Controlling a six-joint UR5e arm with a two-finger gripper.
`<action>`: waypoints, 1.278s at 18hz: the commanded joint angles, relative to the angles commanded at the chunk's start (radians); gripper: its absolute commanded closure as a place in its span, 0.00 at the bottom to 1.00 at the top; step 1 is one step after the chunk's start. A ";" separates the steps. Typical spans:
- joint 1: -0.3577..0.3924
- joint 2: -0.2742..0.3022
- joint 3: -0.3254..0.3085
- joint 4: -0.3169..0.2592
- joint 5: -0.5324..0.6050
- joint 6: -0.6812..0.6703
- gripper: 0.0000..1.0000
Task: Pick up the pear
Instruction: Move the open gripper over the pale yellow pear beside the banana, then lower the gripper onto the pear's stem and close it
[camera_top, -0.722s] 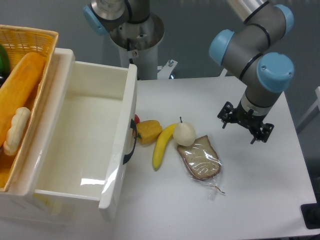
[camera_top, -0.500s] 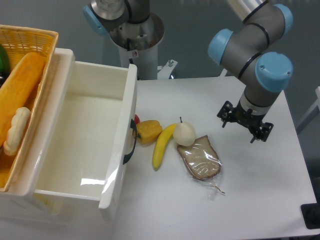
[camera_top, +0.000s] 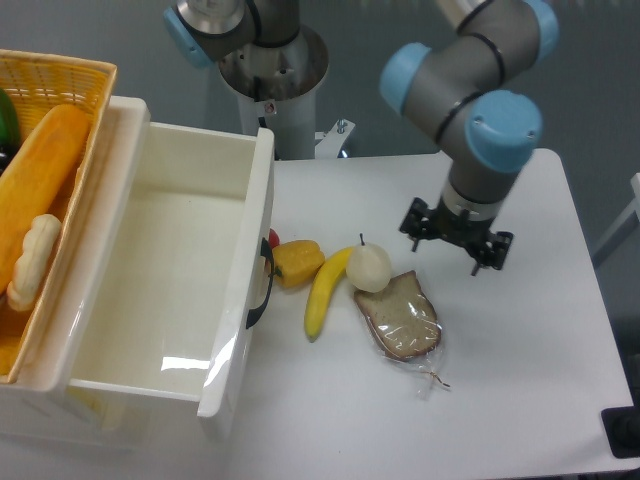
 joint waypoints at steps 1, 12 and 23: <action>-0.005 0.023 -0.028 0.002 -0.002 0.000 0.00; -0.032 0.059 -0.169 -0.002 -0.002 -0.054 0.00; -0.032 0.016 -0.157 0.008 0.000 -0.087 0.27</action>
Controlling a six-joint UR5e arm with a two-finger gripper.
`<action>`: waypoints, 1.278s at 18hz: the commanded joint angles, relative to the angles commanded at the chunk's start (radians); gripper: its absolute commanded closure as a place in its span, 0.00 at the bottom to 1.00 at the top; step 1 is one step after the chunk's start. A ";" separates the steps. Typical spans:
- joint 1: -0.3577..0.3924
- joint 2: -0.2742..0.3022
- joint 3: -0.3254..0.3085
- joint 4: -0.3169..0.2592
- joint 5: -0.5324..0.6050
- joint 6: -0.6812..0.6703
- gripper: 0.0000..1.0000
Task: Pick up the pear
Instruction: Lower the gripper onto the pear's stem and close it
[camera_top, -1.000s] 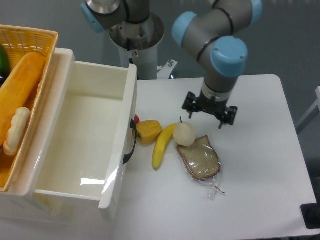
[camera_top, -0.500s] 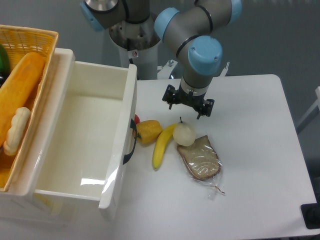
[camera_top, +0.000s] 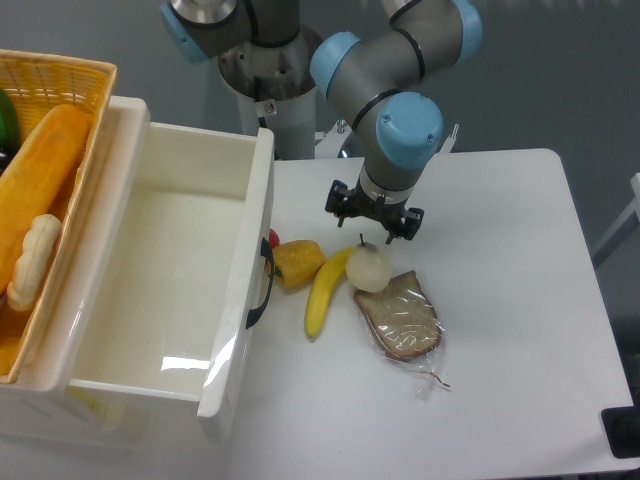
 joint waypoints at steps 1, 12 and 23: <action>0.000 -0.005 0.003 0.000 -0.002 -0.002 0.28; 0.003 -0.005 0.003 0.000 -0.002 -0.003 0.61; 0.008 -0.003 0.005 -0.002 -0.002 -0.003 0.72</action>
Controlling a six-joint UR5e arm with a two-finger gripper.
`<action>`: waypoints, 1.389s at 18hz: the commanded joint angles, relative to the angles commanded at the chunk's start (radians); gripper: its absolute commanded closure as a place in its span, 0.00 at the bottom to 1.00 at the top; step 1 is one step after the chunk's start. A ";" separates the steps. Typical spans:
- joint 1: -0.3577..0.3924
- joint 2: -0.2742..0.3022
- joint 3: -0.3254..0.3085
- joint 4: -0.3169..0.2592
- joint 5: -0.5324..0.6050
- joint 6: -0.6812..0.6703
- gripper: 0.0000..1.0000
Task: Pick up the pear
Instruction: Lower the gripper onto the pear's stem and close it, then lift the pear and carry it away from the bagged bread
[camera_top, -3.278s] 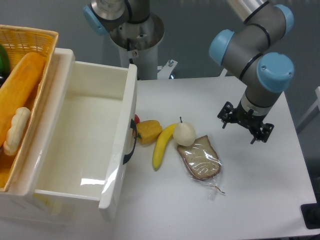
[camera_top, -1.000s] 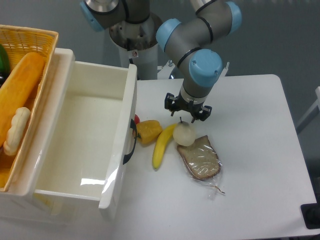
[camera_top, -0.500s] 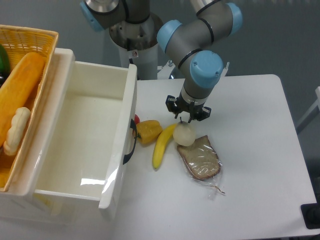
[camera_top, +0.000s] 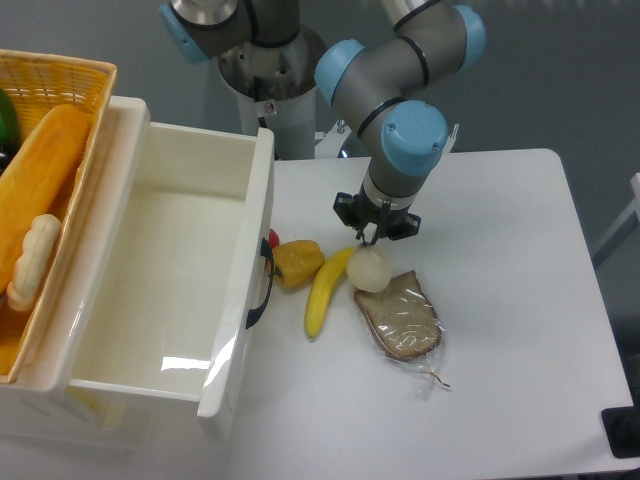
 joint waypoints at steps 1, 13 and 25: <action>0.000 0.000 0.000 0.000 0.000 0.000 0.74; 0.023 -0.002 0.055 -0.005 -0.002 0.003 1.00; 0.097 -0.086 0.363 -0.080 0.020 0.247 1.00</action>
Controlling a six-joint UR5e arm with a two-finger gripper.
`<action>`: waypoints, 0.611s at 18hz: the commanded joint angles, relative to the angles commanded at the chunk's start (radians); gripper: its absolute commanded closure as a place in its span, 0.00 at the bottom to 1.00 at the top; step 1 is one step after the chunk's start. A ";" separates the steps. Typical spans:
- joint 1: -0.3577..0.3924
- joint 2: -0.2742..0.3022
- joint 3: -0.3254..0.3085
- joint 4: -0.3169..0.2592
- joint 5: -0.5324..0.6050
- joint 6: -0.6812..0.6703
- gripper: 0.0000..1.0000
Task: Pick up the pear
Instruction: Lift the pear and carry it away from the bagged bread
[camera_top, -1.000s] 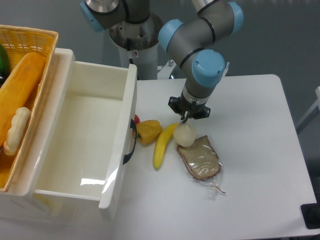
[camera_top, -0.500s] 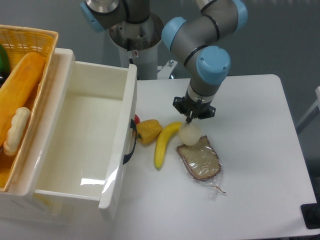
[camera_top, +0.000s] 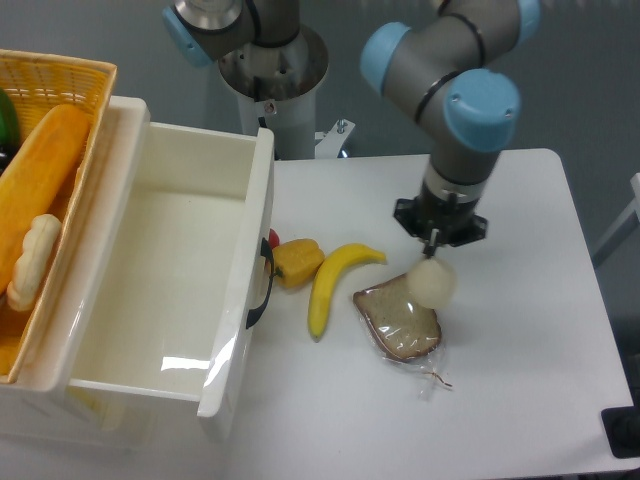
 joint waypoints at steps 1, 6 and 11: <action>0.015 -0.002 0.015 -0.011 0.000 0.028 1.00; 0.031 -0.043 0.137 -0.123 -0.003 0.123 1.00; 0.034 -0.043 0.138 -0.129 -0.005 0.125 1.00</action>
